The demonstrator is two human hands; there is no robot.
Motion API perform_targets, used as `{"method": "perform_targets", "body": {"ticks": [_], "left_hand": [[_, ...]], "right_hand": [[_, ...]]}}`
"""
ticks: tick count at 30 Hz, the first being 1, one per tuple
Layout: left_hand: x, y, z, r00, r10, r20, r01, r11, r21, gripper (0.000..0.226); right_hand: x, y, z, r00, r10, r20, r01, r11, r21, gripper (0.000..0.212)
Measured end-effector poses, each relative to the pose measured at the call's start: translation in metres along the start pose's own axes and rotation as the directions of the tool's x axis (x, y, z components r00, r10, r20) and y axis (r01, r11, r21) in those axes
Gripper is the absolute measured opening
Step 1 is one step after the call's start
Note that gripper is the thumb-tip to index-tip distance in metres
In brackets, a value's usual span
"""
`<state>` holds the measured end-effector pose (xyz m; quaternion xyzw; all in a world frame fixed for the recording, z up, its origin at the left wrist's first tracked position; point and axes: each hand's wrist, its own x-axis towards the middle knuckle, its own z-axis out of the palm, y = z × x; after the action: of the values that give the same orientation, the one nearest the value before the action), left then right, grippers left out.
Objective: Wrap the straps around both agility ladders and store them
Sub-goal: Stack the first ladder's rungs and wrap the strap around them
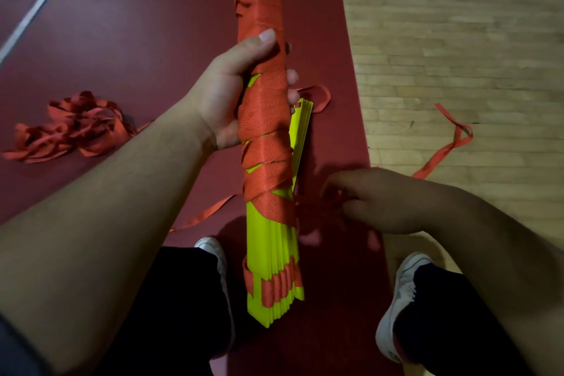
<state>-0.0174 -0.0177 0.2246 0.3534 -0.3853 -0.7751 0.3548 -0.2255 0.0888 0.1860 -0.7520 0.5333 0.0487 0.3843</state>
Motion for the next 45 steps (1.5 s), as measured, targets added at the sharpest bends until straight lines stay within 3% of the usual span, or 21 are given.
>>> {"method": "perform_targets", "body": {"ticks": [4,5,7,10,13,16,20,24,26,28,32,38,40,41,43,45], "left_hand": [[-0.001,0.0,-0.001,1.0,-0.024,-0.016,0.024,0.999,0.028,0.031],[-0.001,0.0,-0.001,0.999,-0.031,-0.017,0.031,0.999,0.037,0.032],[-0.002,0.0,-0.001,0.999,-0.037,-0.013,0.037,0.998,0.055,0.034],[-0.002,-0.001,0.003,0.999,-0.039,-0.02,0.04,0.996,0.082,0.036],[0.001,0.0,0.011,0.998,-0.035,-0.049,0.041,0.992,0.121,0.031],[0.001,0.001,0.018,0.995,0.018,-0.097,0.001,0.981,0.196,0.021],[-0.005,0.013,0.029,0.987,0.1,-0.124,-0.063,0.961,0.267,0.014],[-0.017,0.057,0.044,0.973,0.2,-0.118,-0.151,0.931,0.331,0.035],[-0.026,0.086,0.054,0.941,0.329,-0.082,-0.272,0.878,0.394,0.026],[-0.041,0.119,0.067,0.901,0.43,-0.047,-0.372,0.826,0.424,0.018],[-0.083,0.185,0.102,0.785,0.62,-0.005,-0.553,0.703,0.447,0.021],[-0.154,0.251,0.143,0.696,0.714,0.077,-0.668,0.604,0.435,0.028],[-0.175,0.261,0.155,0.678,0.729,0.092,-0.685,0.582,0.439,0.028],[-0.187,0.266,0.163,0.66,0.746,0.092,-0.698,0.562,0.443,0.031],[-0.207,0.277,0.178,0.626,0.775,0.088,-0.719,0.53,0.45,0.038],[-0.227,0.29,0.191,0.575,0.813,0.089,-0.744,0.475,0.47,0.043]], "right_hand": [[-0.002,0.002,-0.003,0.994,0.064,-0.083,-0.037,0.955,0.295,0.026],[-0.002,0.004,-0.004,0.995,0.056,-0.087,-0.03,0.962,0.271,0.025],[0.0,0.009,-0.004,0.998,0.016,-0.06,-0.013,0.998,0.059,0.015],[0.001,0.013,0.001,0.998,-0.025,-0.05,0.02,0.994,-0.103,0.024],[0.001,0.004,0.006,0.998,-0.016,-0.057,0.007,0.987,-0.163,0.028],[0.002,-0.006,0.009,0.992,0.089,-0.094,-0.102,0.984,-0.148,0.032],[-0.003,-0.018,-0.008,0.967,0.138,-0.215,-0.187,0.955,-0.229,0.021],[-0.027,-0.054,-0.057,0.985,0.075,-0.155,-0.117,0.954,-0.277,0.037],[-0.04,-0.073,-0.084,0.986,0.012,-0.164,-0.051,0.971,-0.234,0.045],[-0.051,-0.092,-0.115,0.958,-0.087,-0.273,-0.011,0.941,-0.339,0.039],[-0.077,-0.145,-0.178,0.871,-0.178,-0.458,-0.126,0.821,-0.557,0.024],[-0.135,-0.232,-0.206,0.881,-0.149,-0.449,-0.249,0.661,-0.708,0.012],[-0.148,-0.256,-0.21,0.828,-0.202,-0.523,-0.325,0.587,-0.742,0.016],[-0.153,-0.268,-0.217,0.759,-0.284,-0.586,-0.386,0.528,-0.756,0.018],[-0.166,-0.287,-0.232,0.559,-0.474,-0.68,-0.495,0.467,-0.733,0.024],[-0.176,-0.299,-0.245,0.39,-0.565,-0.727,-0.485,0.545,-0.684,0.025]]}}
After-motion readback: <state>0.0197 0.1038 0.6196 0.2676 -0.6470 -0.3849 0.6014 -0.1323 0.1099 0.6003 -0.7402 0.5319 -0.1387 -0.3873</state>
